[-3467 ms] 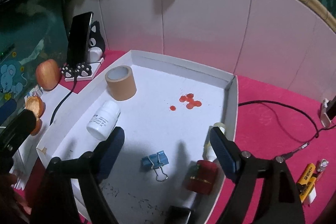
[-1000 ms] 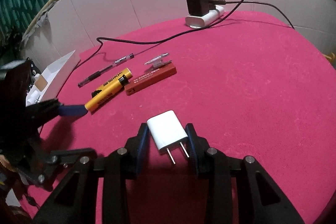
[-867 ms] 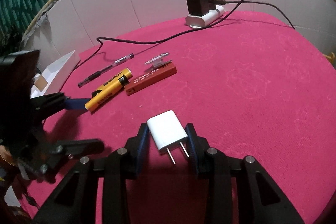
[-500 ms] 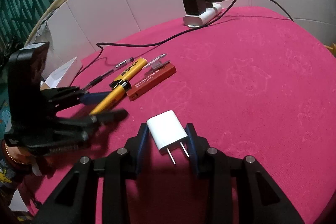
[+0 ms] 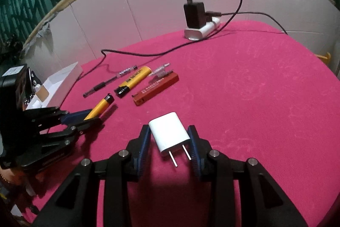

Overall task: Organize rigid objects
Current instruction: 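Carry the white plug and yellow lighter into the tray, open both tools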

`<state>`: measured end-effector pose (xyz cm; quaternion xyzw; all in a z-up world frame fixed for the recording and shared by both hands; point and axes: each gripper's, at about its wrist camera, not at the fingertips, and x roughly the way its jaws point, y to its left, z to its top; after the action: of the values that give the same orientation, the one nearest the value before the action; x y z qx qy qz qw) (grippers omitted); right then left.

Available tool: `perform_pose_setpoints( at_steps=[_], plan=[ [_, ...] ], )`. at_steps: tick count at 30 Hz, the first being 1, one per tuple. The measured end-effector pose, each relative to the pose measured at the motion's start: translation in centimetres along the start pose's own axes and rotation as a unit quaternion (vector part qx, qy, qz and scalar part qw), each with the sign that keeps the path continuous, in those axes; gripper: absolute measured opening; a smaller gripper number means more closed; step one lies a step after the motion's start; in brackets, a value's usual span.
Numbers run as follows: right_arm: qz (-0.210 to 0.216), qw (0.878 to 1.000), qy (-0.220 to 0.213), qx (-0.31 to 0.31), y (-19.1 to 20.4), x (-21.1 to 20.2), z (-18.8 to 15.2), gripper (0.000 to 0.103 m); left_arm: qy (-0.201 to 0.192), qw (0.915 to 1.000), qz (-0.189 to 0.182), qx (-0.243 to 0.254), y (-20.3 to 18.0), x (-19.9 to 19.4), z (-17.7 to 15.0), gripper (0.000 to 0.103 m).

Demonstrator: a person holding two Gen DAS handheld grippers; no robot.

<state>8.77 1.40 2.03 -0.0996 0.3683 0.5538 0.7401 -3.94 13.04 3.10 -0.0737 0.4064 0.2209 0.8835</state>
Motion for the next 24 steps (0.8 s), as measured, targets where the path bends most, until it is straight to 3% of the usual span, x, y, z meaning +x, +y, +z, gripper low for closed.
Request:
perform_pose_setpoints(
  at_steps=[11, 24],
  plan=[
    [0.011, 0.999, -0.049, -0.001, 2.6, -3.5, 1.1, 0.035, -0.072, 0.9969, -0.014, -0.029, 0.4, -6.3, -0.1, 0.018],
    [0.029, 0.996, -0.077, -0.045, 8.4, -4.9, 3.0, 0.035, -0.121, 0.9900, 0.012, -0.072, 3.9, -11.3, -1.2, 0.018]
  ],
)
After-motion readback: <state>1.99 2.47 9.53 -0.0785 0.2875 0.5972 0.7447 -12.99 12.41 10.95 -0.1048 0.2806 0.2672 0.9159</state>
